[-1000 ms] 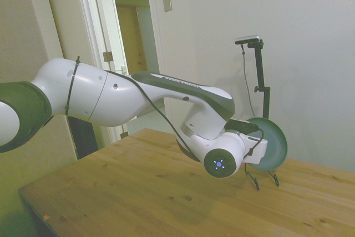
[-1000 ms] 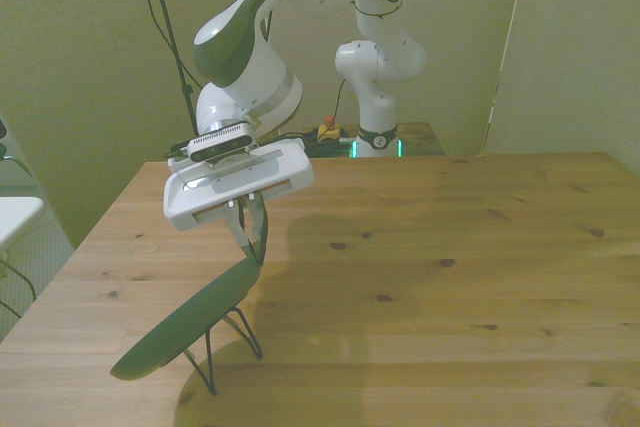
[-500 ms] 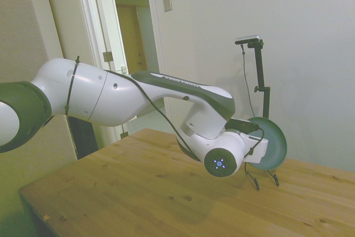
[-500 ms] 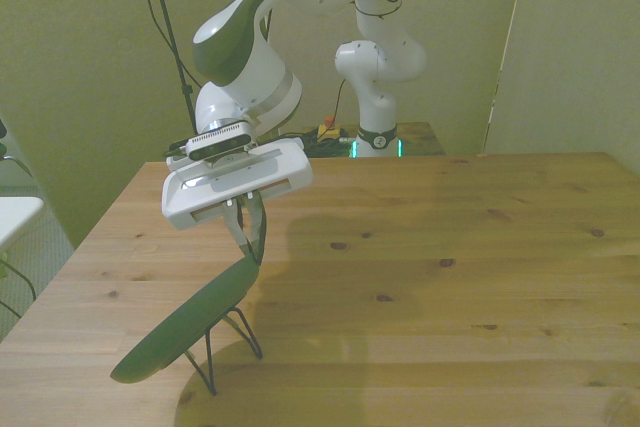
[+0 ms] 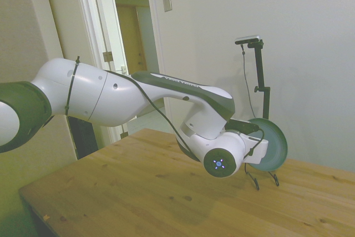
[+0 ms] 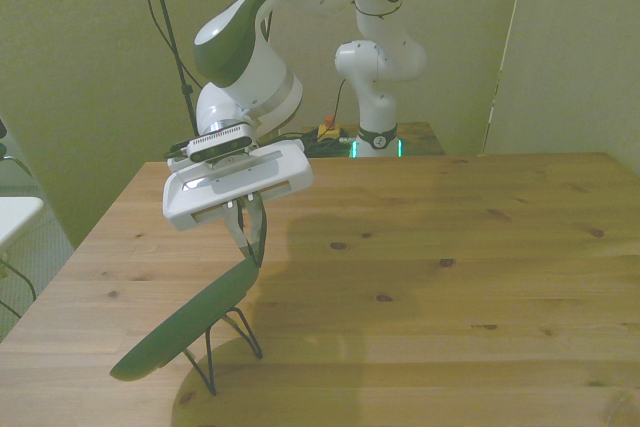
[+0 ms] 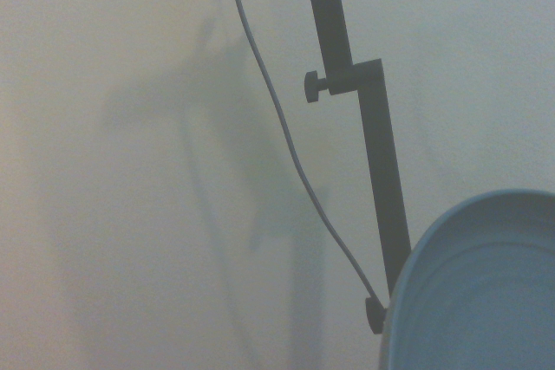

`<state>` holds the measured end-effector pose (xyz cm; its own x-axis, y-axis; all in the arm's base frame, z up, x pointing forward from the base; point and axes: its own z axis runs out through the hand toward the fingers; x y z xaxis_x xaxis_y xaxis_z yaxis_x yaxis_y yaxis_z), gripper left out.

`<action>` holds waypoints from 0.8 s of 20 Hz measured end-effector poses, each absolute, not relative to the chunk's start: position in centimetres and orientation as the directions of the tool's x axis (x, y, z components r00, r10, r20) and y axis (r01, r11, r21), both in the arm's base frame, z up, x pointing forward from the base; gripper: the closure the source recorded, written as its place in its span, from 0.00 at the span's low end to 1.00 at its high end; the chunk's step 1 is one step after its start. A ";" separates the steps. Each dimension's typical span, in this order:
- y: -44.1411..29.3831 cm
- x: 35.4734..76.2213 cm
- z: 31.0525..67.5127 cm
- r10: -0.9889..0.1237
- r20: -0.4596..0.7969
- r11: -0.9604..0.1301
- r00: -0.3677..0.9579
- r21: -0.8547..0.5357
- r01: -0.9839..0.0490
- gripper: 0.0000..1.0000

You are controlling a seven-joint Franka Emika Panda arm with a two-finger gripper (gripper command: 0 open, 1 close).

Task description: Load the plate

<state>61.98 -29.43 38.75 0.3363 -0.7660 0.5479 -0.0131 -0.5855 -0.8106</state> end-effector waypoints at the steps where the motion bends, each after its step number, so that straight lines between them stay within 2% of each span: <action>1: -29.4 62.0 38.7 -0.766 0.547 -0.585 0.337 -0.811 -0.013 0.00; 16: -29.5 61.9 39.1 -0.766 0.547 -0.585 0.337 -0.811 -0.013 0.00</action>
